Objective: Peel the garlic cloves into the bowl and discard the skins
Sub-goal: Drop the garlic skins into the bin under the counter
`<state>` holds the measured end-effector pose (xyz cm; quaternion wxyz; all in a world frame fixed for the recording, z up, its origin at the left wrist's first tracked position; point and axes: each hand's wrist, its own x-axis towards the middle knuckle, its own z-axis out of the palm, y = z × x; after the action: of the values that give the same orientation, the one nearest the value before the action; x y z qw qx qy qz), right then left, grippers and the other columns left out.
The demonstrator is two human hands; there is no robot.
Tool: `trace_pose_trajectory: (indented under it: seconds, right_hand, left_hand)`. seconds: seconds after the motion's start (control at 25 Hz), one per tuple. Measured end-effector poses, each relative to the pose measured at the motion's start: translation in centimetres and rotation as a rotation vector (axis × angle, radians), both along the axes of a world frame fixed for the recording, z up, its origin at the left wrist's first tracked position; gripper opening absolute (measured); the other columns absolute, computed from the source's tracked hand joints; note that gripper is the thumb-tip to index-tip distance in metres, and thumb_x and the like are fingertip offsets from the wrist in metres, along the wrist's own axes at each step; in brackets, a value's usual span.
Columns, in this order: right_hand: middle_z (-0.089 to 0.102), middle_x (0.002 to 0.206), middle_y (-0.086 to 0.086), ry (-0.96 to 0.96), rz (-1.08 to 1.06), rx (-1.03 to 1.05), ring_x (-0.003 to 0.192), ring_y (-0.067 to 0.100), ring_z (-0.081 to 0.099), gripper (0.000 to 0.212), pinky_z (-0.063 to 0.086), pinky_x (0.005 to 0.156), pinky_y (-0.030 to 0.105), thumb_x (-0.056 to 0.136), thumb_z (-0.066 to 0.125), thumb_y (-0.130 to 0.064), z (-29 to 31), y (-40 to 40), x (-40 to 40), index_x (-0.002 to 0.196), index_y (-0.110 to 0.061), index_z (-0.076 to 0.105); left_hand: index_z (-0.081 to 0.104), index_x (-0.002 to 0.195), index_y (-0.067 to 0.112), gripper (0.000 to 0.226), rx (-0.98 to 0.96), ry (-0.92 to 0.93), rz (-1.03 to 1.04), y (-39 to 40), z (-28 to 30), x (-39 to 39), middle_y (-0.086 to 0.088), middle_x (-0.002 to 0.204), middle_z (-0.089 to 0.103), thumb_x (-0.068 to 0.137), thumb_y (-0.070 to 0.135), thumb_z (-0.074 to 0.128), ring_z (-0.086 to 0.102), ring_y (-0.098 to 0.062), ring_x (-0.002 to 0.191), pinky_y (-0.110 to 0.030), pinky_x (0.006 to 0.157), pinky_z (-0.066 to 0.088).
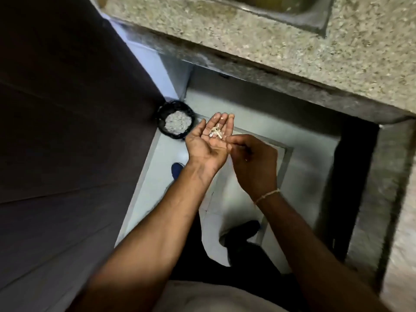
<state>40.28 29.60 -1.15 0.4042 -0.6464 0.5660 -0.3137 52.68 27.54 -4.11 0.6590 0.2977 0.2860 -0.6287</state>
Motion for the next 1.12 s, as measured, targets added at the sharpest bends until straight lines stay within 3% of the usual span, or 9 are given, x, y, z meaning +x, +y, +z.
trace_pose_trajectory:
  seconds: [0.12, 0.24, 0.36, 0.56, 0.72, 0.92, 1.04, 1.12]
  right_hand:
    - [0.077, 0.096, -0.006, 0.000, 0.017, 0.088, 0.087, 0.010, 0.071, 0.020, 0.056, 0.086, 0.028, 0.090, 0.069, 0.001, -3.1, -2.3, 7.5, 0.099, -0.014, 0.078]
    - [0.076, 0.099, -0.005, 0.021, 0.086, 0.117, 0.091, 0.010, 0.070, 0.021, 0.057, 0.088, 0.032, 0.093, 0.062, -0.004, -6.6, -3.7, 13.7, 0.104, -0.014, 0.076]
    - [0.075, 0.100, -0.009, -0.011, 0.142, 0.152, 0.093, 0.008, 0.070, 0.025, 0.056, 0.090, 0.029, 0.094, 0.056, -0.006, -10.7, -5.3, 17.3, 0.105, -0.019, 0.075]
    - [0.072, 0.090, -0.019, -0.037, 0.190, 0.177, 0.087, 0.004, 0.068, 0.036, 0.053, 0.084, 0.019, 0.088, 0.049, -0.003, -22.9, -9.8, 21.2, 0.096, -0.029, 0.072]
    - [0.076, 0.106, 0.005, 0.012, 0.267, 0.178, 0.101, 0.021, 0.070, 0.032, 0.056, 0.096, 0.038, 0.089, 0.051, 0.007, -34.1, -13.3, 24.4, 0.105, -0.006, 0.074]
    - [0.074, 0.116, 0.008, 0.028, 0.506, 0.158, 0.109, 0.015, 0.066, 0.037, 0.048, 0.100, 0.018, 0.090, 0.050, 0.006, -42.4, -15.7, 26.7, 0.118, -0.002, 0.072]
    - [0.071, 0.124, 0.006, -0.003, 0.574, 0.241, 0.116, 0.008, 0.061, 0.044, 0.044, 0.107, 0.017, 0.089, 0.049, -0.004, -44.0, -16.3, 27.2, 0.128, -0.005, 0.069]
    - [0.068, 0.129, 0.006, -0.016, 0.575, 0.298, 0.122, 0.013, 0.061, 0.046, 0.045, 0.113, 0.028, 0.091, 0.048, -0.005, -44.6, -16.6, 26.9, 0.134, -0.006, 0.065]
  left_hand:
    - [0.068, 0.097, -0.007, 0.040, 0.044, -0.065, -0.041, -1.5, -3.0, 7.5, -0.023, 0.095, 0.073, 0.108, 0.023, 0.044, 0.071, -0.041, 0.096, -0.043, 0.079, 0.064]
    - [0.064, 0.100, -0.005, 0.042, 0.129, -0.095, -0.049, -2.6, -6.6, 13.4, -0.022, 0.101, 0.069, 0.112, 0.025, 0.038, 0.068, -0.038, 0.100, -0.043, 0.094, 0.054]
    - [0.064, 0.101, -0.004, 0.041, 0.209, -0.125, -0.042, -3.4, -11.1, 17.1, -0.022, 0.105, 0.068, 0.112, 0.026, 0.038, 0.067, -0.037, 0.101, -0.043, 0.103, 0.050]
    - [0.064, 0.102, -0.003, 0.038, 0.257, -0.181, 0.028, -5.3, -22.5, 20.9, -0.023, 0.111, 0.070, 0.112, 0.026, 0.040, 0.068, -0.035, 0.107, -0.041, 0.097, 0.056]
    - [0.064, 0.102, -0.004, 0.038, 0.293, -0.170, 0.131, -6.5, -31.9, 22.6, -0.023, 0.111, 0.070, 0.112, 0.024, 0.041, 0.066, -0.034, 0.108, -0.039, 0.098, 0.055]
    - [0.063, 0.111, -0.002, 0.037, 0.308, -0.119, 0.243, -7.8, -40.3, 24.6, -0.021, 0.108, 0.068, 0.112, 0.024, 0.037, 0.066, -0.035, 0.109, -0.043, 0.111, 0.049]
    - [0.061, 0.107, 0.005, 0.036, 0.296, -0.118, 0.213, -8.8, -41.3, 25.1, -0.016, 0.089, 0.068, 0.110, 0.034, 0.041, 0.069, -0.030, 0.083, -0.044, 0.088, 0.060]
    - [0.061, 0.107, 0.006, 0.037, 0.282, -0.111, 0.187, -9.3, -41.4, 25.5, -0.018, 0.091, 0.068, 0.107, 0.039, 0.045, 0.066, -0.030, 0.081, -0.045, 0.086, 0.056]
